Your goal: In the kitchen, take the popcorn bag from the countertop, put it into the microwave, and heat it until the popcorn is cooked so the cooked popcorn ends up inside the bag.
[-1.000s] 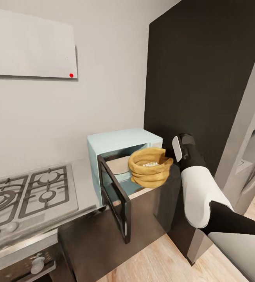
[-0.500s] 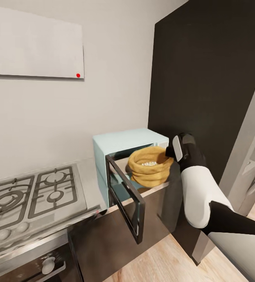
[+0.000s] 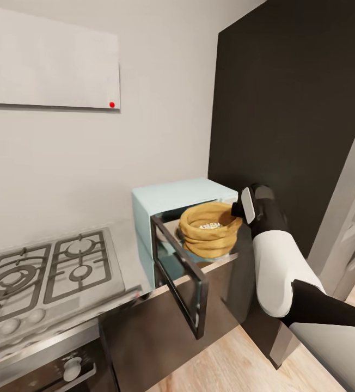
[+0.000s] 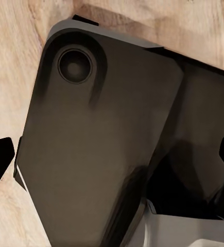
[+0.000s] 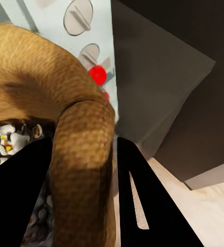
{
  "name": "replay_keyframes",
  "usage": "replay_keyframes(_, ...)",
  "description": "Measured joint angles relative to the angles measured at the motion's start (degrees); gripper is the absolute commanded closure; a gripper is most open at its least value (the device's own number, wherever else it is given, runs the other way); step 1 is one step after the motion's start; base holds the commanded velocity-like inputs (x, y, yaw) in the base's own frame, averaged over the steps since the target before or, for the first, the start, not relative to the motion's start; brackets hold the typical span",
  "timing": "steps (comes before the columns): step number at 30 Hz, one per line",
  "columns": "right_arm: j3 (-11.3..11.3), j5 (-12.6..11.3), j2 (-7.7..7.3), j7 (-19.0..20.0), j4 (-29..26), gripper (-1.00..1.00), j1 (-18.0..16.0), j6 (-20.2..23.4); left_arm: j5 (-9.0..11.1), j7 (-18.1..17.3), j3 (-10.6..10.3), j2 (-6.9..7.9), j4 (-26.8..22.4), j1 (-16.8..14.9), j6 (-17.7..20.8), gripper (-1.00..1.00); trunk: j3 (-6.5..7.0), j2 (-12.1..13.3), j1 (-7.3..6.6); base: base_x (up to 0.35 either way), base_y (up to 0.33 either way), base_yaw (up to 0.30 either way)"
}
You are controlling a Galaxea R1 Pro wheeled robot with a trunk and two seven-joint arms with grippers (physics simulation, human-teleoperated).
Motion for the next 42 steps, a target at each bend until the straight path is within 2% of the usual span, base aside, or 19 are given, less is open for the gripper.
replay_keyframes(6,0.0,0.0,0.00,0.0,0.0,1.00,0.0,0.0,0.0,0.0,0.0,0.00,0.0,0.0,0.0,-1.00,0.00,0.0,0.00,0.000,0.288,0.000)
replay_keyframes(16,-0.1,4.5,-0.03,0.1,0.0,1.00,0.0,0.1,0.0,0.0,0.0,0.00,0.0,0.0,0.0,-1.00,-0.01,0.0,0.00,0.000,0.208,0.000)
replay_keyframes(17,-0.1,3.4,-0.02,0.0,0.0,1.00,0.0,0.1,0.0,0.0,0.0,0.00,0.0,0.0,0.0,-1.00,-0.01,0.0,0.00,0.000,0.139,0.000)
replay_keyframes(21,0.0,4.3,-0.03,-0.1,0.0,1.00,0.0,0.1,0.0,0.0,0.0,0.00,0.0,0.0,0.0,-1.00,0.00,0.0,0.00,0.000,0.041,0.000)
replay_keyframes(33,0.1,4.4,-0.03,0.0,0.0,1.00,0.0,0.1,0.0,0.0,0.0,0.00,0.0,0.0,0.0,-1.00,0.00,0.0,0.00,0.000,0.002,0.000)
replay_keyframes(38,-3.0,2.8,-0.01,0.0,0.1,1.00,0.0,0.1,0.0,0.0,0.0,0.00,0.0,0.0,0.0,-1.00,-0.01,0.0,0.00,0.000,0.000,0.000)
replay_keyframes(42,-3.5,2.7,0.00,0.1,0.1,1.00,0.0,0.0,0.0,0.0,0.0,0.00,0.0,0.0,0.0,-1.00,0.00,0.0,0.00,0.000,0.000,0.000)
